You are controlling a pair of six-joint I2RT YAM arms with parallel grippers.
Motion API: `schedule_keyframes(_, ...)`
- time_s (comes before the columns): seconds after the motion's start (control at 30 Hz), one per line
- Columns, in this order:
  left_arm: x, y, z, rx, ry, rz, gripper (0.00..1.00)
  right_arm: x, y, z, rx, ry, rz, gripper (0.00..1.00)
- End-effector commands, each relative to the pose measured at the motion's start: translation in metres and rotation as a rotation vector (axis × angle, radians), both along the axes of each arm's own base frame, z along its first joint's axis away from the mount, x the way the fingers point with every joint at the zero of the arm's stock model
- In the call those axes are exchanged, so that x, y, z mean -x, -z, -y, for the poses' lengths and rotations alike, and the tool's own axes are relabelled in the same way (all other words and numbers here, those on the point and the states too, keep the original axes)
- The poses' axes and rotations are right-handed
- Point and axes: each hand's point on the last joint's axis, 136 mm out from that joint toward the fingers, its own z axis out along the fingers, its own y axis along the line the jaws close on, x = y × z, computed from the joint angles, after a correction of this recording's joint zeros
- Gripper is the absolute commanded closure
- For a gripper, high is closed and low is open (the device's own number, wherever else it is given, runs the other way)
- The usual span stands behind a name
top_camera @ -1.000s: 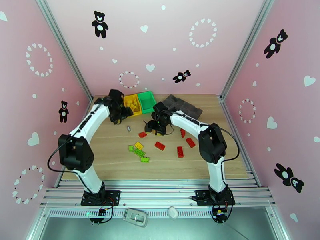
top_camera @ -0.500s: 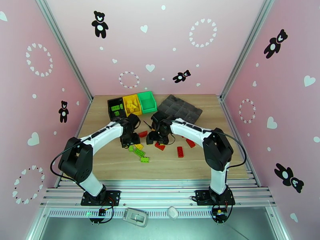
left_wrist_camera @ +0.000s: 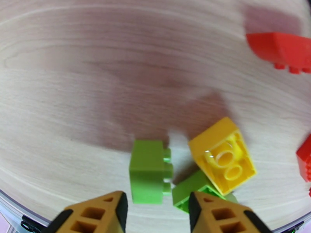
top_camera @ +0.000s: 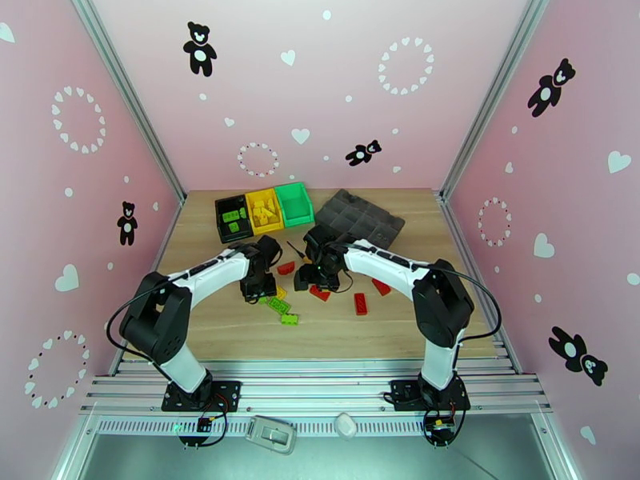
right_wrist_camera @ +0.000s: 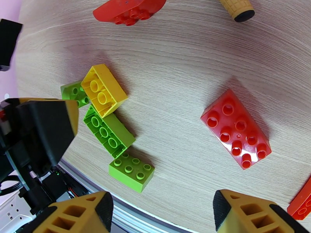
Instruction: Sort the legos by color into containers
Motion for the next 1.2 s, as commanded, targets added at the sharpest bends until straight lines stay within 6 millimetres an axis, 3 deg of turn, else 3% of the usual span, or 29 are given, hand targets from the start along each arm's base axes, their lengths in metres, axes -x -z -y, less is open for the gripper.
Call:
schedule_keyframes(0.0, -0.002, 0.01, -0.002, -0.023, -0.007, 0.0, 0.54, 0.001, -0.013, 0.0, -0.016, 0.0, 0.028, 0.28)
schedule_keyframes(0.43, -0.006, 0.011, -0.002, -0.032, -0.011, 0.009, 0.71, 0.001, -0.017, -0.005, -0.037, -0.017, 0.029, 0.28)
schedule_keyframes(0.77, -0.017, -0.032, 0.002, 0.082, -0.046, 0.093, 0.74, -0.014, -0.033, -0.043, -0.16, -0.066, 0.022, 0.28)
schedule_keyframes(1.0, -0.046, -0.067, -0.011, 0.207, -0.144, 0.159, 0.74, -0.038, -0.052, -0.084, -0.309, -0.079, 0.028, 0.29)
schedule_keyframes(1.17, -0.076, -0.09, -0.032, 0.271, -0.226, 0.208, 0.74, -0.065, -0.065, -0.096, -0.386, -0.047, 0.043, 0.29)
